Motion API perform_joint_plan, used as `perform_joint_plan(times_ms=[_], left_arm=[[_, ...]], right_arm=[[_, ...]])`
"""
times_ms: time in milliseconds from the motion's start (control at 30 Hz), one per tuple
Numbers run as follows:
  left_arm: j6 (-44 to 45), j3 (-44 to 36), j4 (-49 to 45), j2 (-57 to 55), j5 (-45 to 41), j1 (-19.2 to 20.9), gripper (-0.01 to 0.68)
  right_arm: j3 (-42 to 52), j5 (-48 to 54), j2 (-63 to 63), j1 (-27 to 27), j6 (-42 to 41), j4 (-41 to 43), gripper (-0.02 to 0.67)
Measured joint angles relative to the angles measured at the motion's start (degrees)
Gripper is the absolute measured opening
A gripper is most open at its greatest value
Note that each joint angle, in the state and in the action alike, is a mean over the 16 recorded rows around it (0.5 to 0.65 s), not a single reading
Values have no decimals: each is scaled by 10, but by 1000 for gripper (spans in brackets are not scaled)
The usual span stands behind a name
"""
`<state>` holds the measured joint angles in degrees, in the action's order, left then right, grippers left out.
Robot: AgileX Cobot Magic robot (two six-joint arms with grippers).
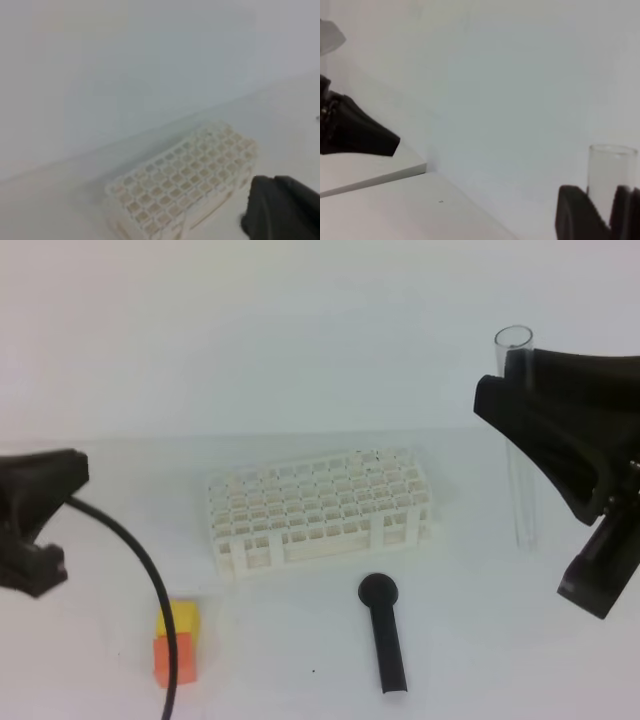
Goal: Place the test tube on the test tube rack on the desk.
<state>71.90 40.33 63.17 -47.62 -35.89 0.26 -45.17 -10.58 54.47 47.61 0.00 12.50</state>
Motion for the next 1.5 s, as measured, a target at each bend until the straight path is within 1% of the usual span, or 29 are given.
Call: perform_joint_plan(times_ms=[167,333,800,967,1100,1233,1367,1500], left_arm=[[4,0,32,-1,-9,20,-1],[4,0,48,-1,-11,20,-1],[4,0,49,-1,-12,20,-1],[5,0,59,-1,-24,20,-1],[6,0,100,-1,-33,20,-1],[7,0,175,2,-21,20,-1],[8,0,236,16,14,20,-1],[9,0,246,47,71,21,-1]], right_arm=[[0,0,0,0,0,0,129],[0,0,0,0,2,1,129],[0,1,0,0,12,2,129],[0,4,0,0,14,2,129],[0,7,0,0,15,2,129],[0,12,0,0,16,2,129],[0,15,0,0,17,2,129],[0,17,0,0,18,2,129]])
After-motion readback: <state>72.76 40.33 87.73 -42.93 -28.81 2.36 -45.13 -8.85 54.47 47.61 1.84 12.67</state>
